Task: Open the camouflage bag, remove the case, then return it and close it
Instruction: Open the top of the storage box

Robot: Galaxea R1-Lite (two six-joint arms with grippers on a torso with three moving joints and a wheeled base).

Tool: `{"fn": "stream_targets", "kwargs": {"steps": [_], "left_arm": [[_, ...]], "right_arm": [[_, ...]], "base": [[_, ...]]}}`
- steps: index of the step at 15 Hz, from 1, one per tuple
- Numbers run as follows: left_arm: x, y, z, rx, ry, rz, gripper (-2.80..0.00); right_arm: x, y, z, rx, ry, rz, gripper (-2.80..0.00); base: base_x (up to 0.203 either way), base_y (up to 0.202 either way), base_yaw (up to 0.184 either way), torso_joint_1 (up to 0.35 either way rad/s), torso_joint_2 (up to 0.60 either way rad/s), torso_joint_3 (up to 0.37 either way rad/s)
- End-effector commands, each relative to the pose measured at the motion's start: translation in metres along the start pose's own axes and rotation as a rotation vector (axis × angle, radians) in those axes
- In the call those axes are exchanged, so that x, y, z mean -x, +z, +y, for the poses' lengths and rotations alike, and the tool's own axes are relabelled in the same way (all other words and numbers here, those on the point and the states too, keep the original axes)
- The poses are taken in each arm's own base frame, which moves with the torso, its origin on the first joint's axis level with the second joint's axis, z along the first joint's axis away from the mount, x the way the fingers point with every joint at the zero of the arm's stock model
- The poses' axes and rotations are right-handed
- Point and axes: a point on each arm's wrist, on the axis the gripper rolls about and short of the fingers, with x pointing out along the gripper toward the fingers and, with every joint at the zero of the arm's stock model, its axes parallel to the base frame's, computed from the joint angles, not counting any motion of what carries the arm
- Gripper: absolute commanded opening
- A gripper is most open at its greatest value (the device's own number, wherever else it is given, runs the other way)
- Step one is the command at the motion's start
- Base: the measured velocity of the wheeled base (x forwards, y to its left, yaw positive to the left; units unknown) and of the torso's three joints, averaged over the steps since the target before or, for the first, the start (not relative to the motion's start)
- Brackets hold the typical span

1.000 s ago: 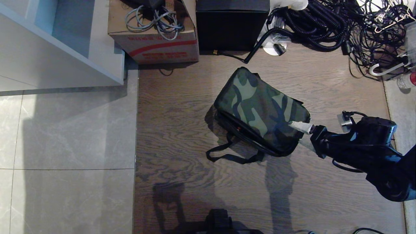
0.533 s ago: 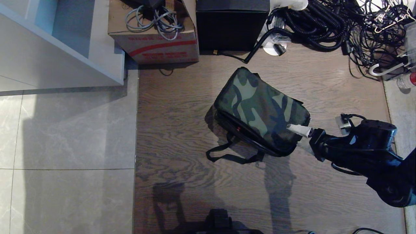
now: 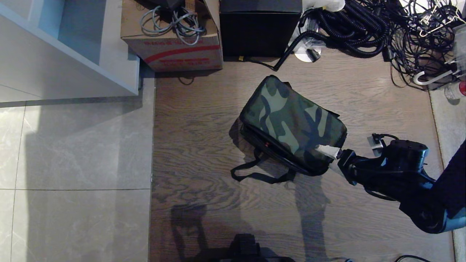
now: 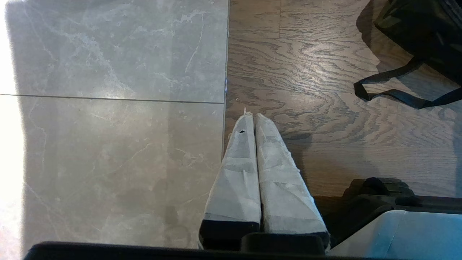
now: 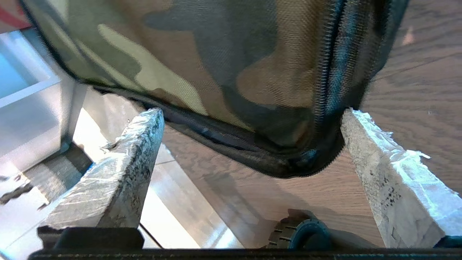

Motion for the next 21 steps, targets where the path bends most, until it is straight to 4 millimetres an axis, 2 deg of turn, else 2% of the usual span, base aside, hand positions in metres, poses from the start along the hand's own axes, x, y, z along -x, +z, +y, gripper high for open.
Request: {"fn": "stream_targets", "kwargs": {"steps": [1, 4, 12, 15, 21], "left_arm": [[0.0, 0.0, 0.0, 0.001, 0.0, 0.0, -2.8], [0.0, 0.0, 0.0, 0.001, 0.0, 0.0, -2.8], [0.0, 0.0, 0.0, 0.001, 0.0, 0.0, -2.8], [0.0, 0.0, 0.0, 0.001, 0.0, 0.0, -2.8], [0.0, 0.0, 0.0, 0.001, 0.0, 0.0, -2.8]], "right_arm": [[-0.006, -0.002, -0.001, -0.003, -0.008, -0.017, 0.0], [-0.01, -0.008, 0.003, 0.0, 0.001, -0.03, 0.0], [-0.015, -0.005, 0.01, 0.001, 0.022, -0.08, 0.0], [-0.018, 0.0, 0.014, 0.009, 0.026, -0.114, 0.0], [-0.017, 0.011, 0.035, -0.045, 0.098, -0.18, 0.0]], "base": [[0.0, 0.0, 0.0, 0.0, 0.0, 0.0], [0.0, 0.0, 0.0, 0.0, 0.0, 0.0], [0.0, 0.0, 0.0, 0.0, 0.0, 0.0], [0.0, 0.0, 0.0, 0.0, 0.0, 0.0], [0.0, 0.0, 0.0, 0.0, 0.0, 0.0]]}}
